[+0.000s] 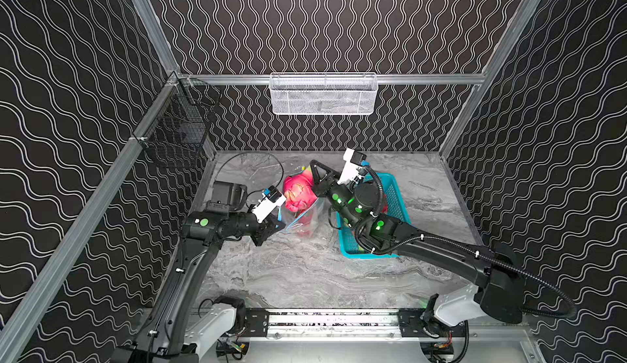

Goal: Open the zip-top bag and take out the dragon fruit
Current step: Pick up the dragon fruit from the zipper food storage bag.

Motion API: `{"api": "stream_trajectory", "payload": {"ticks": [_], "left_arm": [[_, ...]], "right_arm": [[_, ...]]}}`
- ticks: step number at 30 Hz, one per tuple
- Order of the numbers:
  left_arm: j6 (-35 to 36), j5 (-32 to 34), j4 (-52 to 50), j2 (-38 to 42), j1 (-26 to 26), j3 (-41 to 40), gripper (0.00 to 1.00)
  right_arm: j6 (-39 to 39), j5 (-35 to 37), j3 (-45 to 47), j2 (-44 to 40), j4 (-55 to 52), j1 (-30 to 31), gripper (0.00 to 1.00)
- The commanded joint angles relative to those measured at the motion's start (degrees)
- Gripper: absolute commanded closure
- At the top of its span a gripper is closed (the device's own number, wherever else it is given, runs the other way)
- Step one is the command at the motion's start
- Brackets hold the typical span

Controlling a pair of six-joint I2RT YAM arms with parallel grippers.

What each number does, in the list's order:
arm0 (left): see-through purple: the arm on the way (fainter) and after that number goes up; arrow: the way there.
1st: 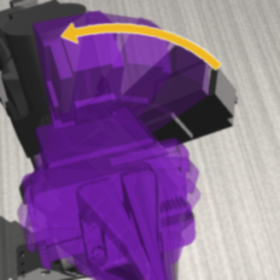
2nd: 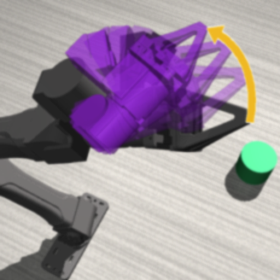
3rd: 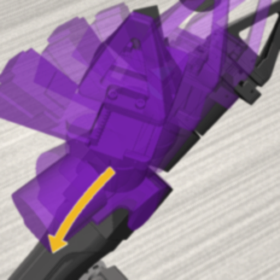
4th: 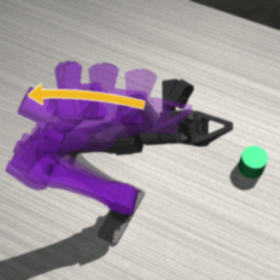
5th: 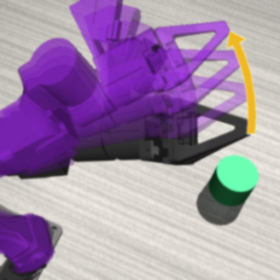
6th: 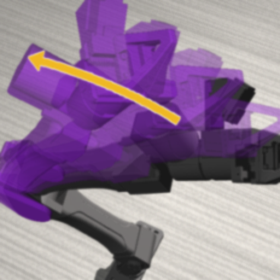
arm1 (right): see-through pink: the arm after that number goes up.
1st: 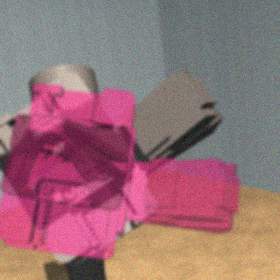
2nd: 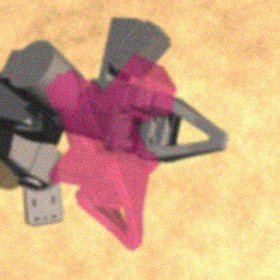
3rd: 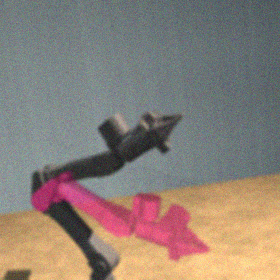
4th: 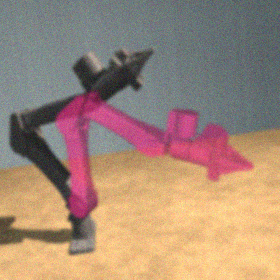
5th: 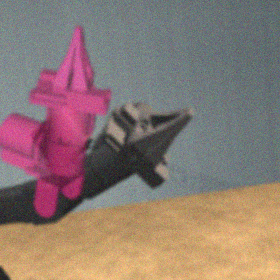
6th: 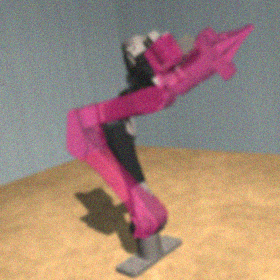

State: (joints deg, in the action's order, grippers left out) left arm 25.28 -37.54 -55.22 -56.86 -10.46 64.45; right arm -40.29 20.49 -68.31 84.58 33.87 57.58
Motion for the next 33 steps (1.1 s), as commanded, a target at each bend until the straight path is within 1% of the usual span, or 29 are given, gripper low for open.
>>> {"api": "stream_trajectory", "payload": {"ticks": [1,3,5,7,8,10,12,14,17,20,22,24,27,30,33], "left_arm": [[-3.7,8.2,6.5,0.8,0.0,-1.2,0.99],[-4.2,11.9,9.7,0.9,0.0,-2.0,1.00],[-4.1,14.1,11.8,0.3,0.0,-1.7,1.00],[-3.7,15.7,13.6,-0.5,0.0,-0.5,1.00],[-3.6,15.8,14.2,-0.8,0.0,0.4,1.00],[-3.1,14.8,14.4,-2.2,0.0,3.1,1.00],[-3.5,12.8,13.9,-3.4,0.0,6.1,1.00],[-4.1,8.4,12.4,-4.4,0.0,9.0,1.00],[-4.0,-2.1,6.7,-5.7,0.0,12.9,1.00],[-5.4,-12.5,3.0,-5.5,0.0,14.3,1.00],[-5.3,-16.5,0.8,-5.3,0.0,14.6,1.00],[-7.0,-17.5,0.8,-5.1,0.0,13.8,1.00],[-4.0,-16.7,-2.5,-5.3,0.1,13.5,1.00],[-3.3,-11.1,-2.0,-4.9,0.1,11.8,1.00],[-1.5,-6.3,-1.6,-4.3,0.3,10.3,1.00]], "right_arm": [[-4.6,-7.5,-2.7,-2.1,4.6,-0.5,1.00],[-6.6,-14.3,-4.7,-3.0,2.3,-1.8,1.00],[-10.9,-23.7,-6.5,-3.4,0.9,-4.4,1.00],[-14.6,-34.9,-9.0,-3.0,-0.5,-6.9,1.00],[-15.9,-39.6,-9.8,-2.8,-1.1,-7.6,1.00],[-18.9,-51.4,-12.2,-1.1,-1.3,-8.9,1.00],[-21.8,-58.4,-11.8,-0.5,-0.5,-9.4,1.00],[-22.9,-60.3,-8.9,-1.6,0.7,-9.7,1.00],[-22.2,-58.5,-4.3,-4.4,0.3,-10.8,1.00],[-21.6,-55.7,-1.2,-6.5,0.0,-12.4,1.00],[-21.3,-55.4,-0.9,-6.4,-0.2,-13.1,1.00],[-22.3,-57.2,-1.2,-5.0,1.4,-13.7,1.00],[-23.3,-59.3,-1.8,-3.4,4.3,-14.3,1.00],[-23.5,-62.2,-4.6,-2.2,5.8,-14.8,1.00],[-21.1,-62.7,-7.4,-3.3,2.0,-16.5,1.00]]}}
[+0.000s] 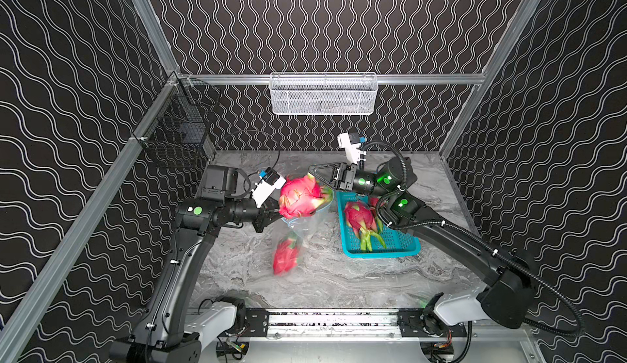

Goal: Open the zip-top bag and take out the dragon fruit
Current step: Pick up the dragon fruit from the zipper food storage bag, then place the dragon fruit in the basket.

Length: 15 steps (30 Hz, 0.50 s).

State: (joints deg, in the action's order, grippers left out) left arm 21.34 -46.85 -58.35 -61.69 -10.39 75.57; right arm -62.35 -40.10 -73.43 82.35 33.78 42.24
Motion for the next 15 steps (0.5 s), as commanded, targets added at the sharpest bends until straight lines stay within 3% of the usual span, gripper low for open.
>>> {"api": "stream_trajectory", "payload": {"ticks": [1,5,10,15], "left_arm": [[2.7,5.0,2.2,0.9,0.2,-1.4,1.00],[6.2,12.8,3.6,2.0,0.2,-3.0,1.00],[8.5,15.4,4.3,2.9,0.2,-3.0,1.00],[9.2,19.6,5.2,0.8,0.2,3.5,1.00]], "right_arm": [[2.1,-1.7,-2.8,-1.9,0.0,-2.0,1.00],[7.4,0.8,-3.2,-5.6,-10.7,-7.5,1.00],[11.2,-1.9,-2.7,-6.4,-18.2,-15.8,1.00],[16.4,-1.3,0.7,-7.5,-23.2,-23.6,1.00]]}}
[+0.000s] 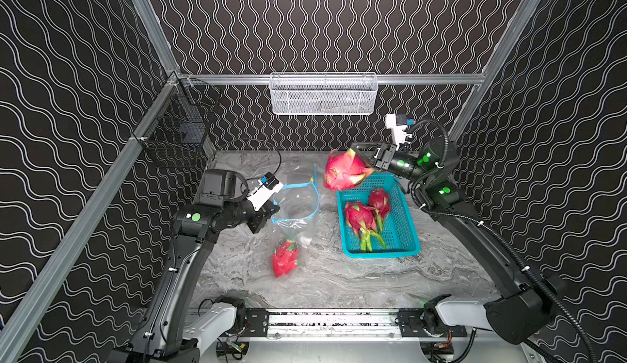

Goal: Open the zip-top bag and take out the dragon fruit
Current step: Place the dragon fruit in the basket.

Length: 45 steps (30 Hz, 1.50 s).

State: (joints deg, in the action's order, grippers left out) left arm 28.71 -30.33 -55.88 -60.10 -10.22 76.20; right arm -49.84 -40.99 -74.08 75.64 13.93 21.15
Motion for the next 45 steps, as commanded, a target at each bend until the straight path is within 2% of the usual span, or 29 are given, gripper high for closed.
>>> {"api": "stream_trajectory", "payload": {"ticks": [1,8,12,17,26,35,38,42,45], "left_arm": [[2.4,3.3,2.2,-1.5,0.0,4.5,1.00],[7.3,4.2,0.6,-6.5,0.0,12.6,1.00],[12.9,4.8,-0.3,-7.8,0.0,11.2,1.00],[15.7,4.4,-3.0,-8.9,0.1,7.3,1.00],[12.5,-2.7,-6.0,-7.2,-0.1,4.6,1.00],[4.5,-10.5,-5.8,-6.6,-1.1,0.8,1.00],[3.4,-10.3,-5.6,-6.7,-1.9,0.6,1.00],[0.9,-10.4,-4.9,-7.2,-3.5,0.8,1.00],[-1.6,-9.3,-3.5,-7.6,-5.7,0.3,1.00]], "right_arm": [[4.3,-0.4,2.3,-0.9,-3.5,-3.6,1.00],[9.5,1.4,9.8,0.4,-4.5,-10.6,1.00],[13.7,4.5,11.3,3.6,-4.5,-11.2,1.00],[12.2,5.4,13.2,9.0,2.7,-11.5,1.00],[10.2,10.1,15.1,16.1,10.0,-10.8,1.00],[7.5,14.6,16.2,22.6,20.0,-5.3,1.00],[9.1,16.2,16.6,21.4,18.9,-5.2,0.93],[16.1,22.4,18.4,15.6,8.6,-5.2,0.69],[21.5,28.1,17.4,10.6,-2.6,-4.2,0.56]]}}
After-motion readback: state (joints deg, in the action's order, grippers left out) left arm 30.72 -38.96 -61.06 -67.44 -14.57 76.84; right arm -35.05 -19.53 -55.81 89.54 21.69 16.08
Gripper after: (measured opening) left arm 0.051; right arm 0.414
